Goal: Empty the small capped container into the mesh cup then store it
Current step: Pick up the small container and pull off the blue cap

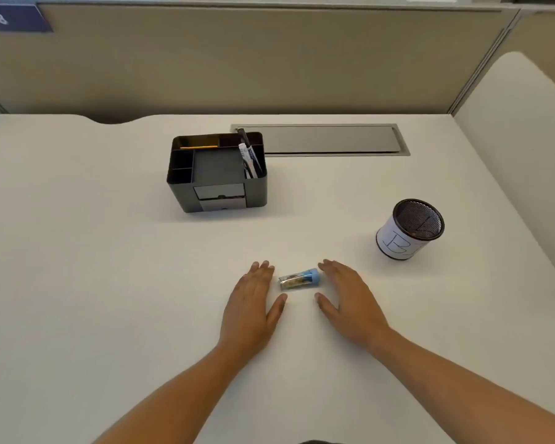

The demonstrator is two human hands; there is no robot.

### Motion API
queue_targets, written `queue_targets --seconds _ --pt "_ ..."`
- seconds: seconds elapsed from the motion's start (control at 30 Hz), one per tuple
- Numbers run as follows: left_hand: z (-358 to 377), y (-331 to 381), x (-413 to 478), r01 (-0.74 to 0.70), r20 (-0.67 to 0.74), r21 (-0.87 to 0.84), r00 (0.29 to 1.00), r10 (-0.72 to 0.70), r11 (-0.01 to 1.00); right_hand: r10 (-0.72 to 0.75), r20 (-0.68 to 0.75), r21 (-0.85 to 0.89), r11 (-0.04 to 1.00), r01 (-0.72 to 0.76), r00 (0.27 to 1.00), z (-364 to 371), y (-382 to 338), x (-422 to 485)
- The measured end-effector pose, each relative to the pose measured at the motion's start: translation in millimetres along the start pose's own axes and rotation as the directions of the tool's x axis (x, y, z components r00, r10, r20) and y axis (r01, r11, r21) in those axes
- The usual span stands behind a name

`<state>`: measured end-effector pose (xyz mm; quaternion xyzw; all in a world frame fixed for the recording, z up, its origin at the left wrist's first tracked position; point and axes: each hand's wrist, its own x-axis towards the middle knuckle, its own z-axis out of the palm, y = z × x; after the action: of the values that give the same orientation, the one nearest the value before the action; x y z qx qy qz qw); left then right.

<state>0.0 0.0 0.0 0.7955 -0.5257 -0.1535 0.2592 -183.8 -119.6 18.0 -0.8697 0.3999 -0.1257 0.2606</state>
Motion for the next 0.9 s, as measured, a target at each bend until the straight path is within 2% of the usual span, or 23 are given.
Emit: queue_targets --seconds 0.1,0.27,0.37,0.5,0.57,0.63,0.73,0.9 --pt "3.9 5.7 9.3 -0.12 0.035 0.055 0.992 0.118 0.991 -0.018 0.014 0.022 1.0 0.018 1.0 4.7 -11.6 11.9" --pt "-0.4 20.5 18.0 -0.092 -0.003 -0.044 0.996 0.092 0.995 -0.009 0.042 0.012 1.0 0.009 0.999 -8.3 -22.6 20.2" --pt "-12.1 39.3 13.8 -0.053 -0.008 -0.125 0.999 0.053 0.991 0.034 -0.001 0.217 0.976 -0.033 0.999 -32.8 -32.0 18.6" --pt "-29.8 78.2 -0.6 -0.098 -0.05 -0.149 0.995 0.092 0.984 -0.041 -0.075 0.382 0.922 0.067 0.996 -77.5 -57.8 9.7" --pt "-38.7 101.4 -3.8 -0.035 -0.058 -0.2 0.998 0.023 0.979 -0.091 -0.091 0.421 0.899 0.121 0.992 -96.7 -72.0 4.5" --pt "-44.1 120.1 -3.5 0.048 -0.075 -0.239 0.995 -0.068 0.97 -0.102 -0.098 0.422 0.896 0.134 0.99 -111.8 -80.8 1.3" --pt "-52.3 134.9 -1.5 0.088 -0.138 -0.296 0.981 -0.134 0.951 -0.128 -0.095 0.349 0.925 0.153 0.987 -129.7 -86.9 1.8" --pt "-70.4 155.2 1.4 0.056 -0.113 -0.421 0.987 -0.114 0.905 -0.293 -0.1 0.297 0.903 0.31 0.951 -154.1 -92.8 1.1"
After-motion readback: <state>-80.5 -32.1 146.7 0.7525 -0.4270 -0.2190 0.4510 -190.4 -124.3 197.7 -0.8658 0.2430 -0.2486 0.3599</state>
